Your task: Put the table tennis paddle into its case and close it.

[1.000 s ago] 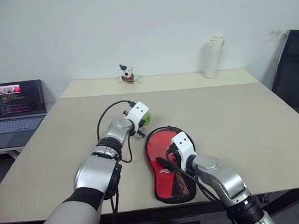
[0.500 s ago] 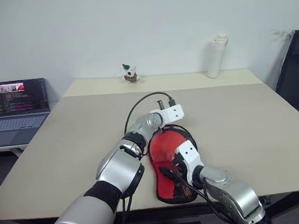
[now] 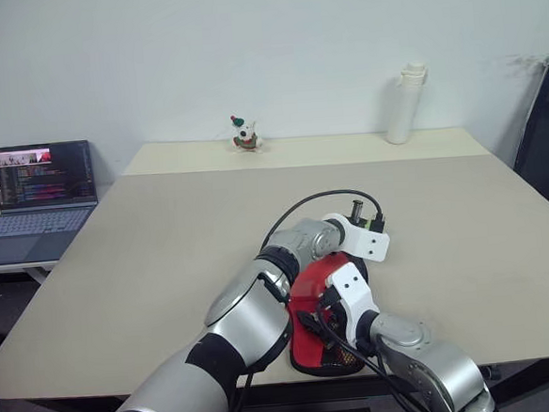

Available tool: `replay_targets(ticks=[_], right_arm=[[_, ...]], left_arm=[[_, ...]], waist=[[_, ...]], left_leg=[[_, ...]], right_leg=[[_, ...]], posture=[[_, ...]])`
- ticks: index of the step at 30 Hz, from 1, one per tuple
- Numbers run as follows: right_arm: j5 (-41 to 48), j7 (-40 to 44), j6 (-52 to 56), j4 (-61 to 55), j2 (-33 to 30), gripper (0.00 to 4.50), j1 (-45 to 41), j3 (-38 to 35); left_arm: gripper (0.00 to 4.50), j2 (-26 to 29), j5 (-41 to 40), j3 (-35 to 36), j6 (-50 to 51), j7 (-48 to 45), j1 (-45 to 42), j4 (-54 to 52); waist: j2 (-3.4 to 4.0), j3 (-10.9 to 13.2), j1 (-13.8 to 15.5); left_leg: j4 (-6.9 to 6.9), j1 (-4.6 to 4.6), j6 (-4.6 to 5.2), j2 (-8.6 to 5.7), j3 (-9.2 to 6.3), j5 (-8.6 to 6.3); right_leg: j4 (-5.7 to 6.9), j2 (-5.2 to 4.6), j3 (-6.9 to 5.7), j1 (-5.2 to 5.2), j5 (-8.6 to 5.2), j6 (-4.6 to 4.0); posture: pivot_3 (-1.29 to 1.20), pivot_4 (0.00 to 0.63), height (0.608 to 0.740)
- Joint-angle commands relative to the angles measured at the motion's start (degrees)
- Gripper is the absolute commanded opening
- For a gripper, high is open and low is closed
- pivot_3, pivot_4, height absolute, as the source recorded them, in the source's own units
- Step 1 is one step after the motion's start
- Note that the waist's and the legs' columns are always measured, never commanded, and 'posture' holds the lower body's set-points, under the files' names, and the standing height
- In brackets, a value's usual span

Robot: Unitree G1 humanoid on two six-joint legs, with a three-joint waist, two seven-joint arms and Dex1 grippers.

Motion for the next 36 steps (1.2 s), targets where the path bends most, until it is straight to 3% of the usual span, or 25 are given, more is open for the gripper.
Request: replay_targets(ticks=[1, 15, 21, 24, 31, 36], right_arm=[[1.29, 0.47, 4.82, 3.88, -0.15, 4.5, 2.8, 1.93], [0.95, 0.38, 3.77, 4.58, -0.54, 4.5, 2.77, 1.64], [0.8, 0.39, 3.12, 5.52, -0.25, 4.5, 2.21, 1.66], [0.79, 0.5, 2.86, 5.97, -0.05, 4.5, 1.48, 1.49], [3.05, 1.61, 5.04, 1.85, -0.35, 4.5, 0.23, -2.41], [8.62, 5.01, 10.11, -7.36, -3.57, 4.5, 1.66, -7.19]], left_arm=[[0.01, -1.49, -0.74, 0.5, -1.82, 0.6, -1.51, -1.96], [0.01, -3.79, -5.47, 4.31, -4.85, -5.05, -0.48, -2.42], [2.1, -3.26, -8.27, 7.34, -3.13, -7.59, -0.44, -2.51], [3.12, -3.05, -13.61, 12.78, 0.41, -10.92, -0.49, -2.51], [3.12, 0.57, -24.12, 24.2, 3.61, -14.29, -2.44, -4.04], [3.12, 4.57, -30.09, 29.43, 3.41, -22.61, 0.0, -5.41]], waist=[[0.0, 0.0, 0.0], [0.04, -0.03, 0.04], [0.06, -0.08, 0.01], [0.1, -0.1, -0.14], [0.14, -0.11, -0.42], [0.15, -0.11, -0.17]], left_leg=[[0.0, 0.0, 0.0, 0.0, -0.01, 0.0], [0.01, -0.03, 0.0, 0.0, -0.13, 0.0], [0.02, -0.02, 0.0, 0.01, -0.17, 0.0], [0.04, 0.03, 0.0, 0.02, -0.2, 0.0], [0.07, 0.14, 0.01, 0.04, -0.36, 0.01], [0.04, 0.01, 0.0, 0.03, -0.43, 0.0]], right_leg=[[-0.01, 0.0, -0.03, 0.01, 0.0, 0.0], [-0.1, 0.0, -0.25, 0.11, 0.0, -0.01], [-0.1, 0.0, -0.31, 0.15, 0.0, -0.01], [-0.1, 0.0, -0.36, 0.22, 0.0, -0.01], [-0.07, 0.06, -0.5, 0.37, 0.0, -0.02], [-0.21, 0.04, -0.57, 0.37, 0.0, -0.02]], posture=[[0.0, 0.15, 0.74], [0.0, 0.15, 0.74], [0.0, 0.15, 0.74], [0.0, 0.15, 0.74], [0.0, 0.15, 0.74], [0.0, 0.15, 0.74]])
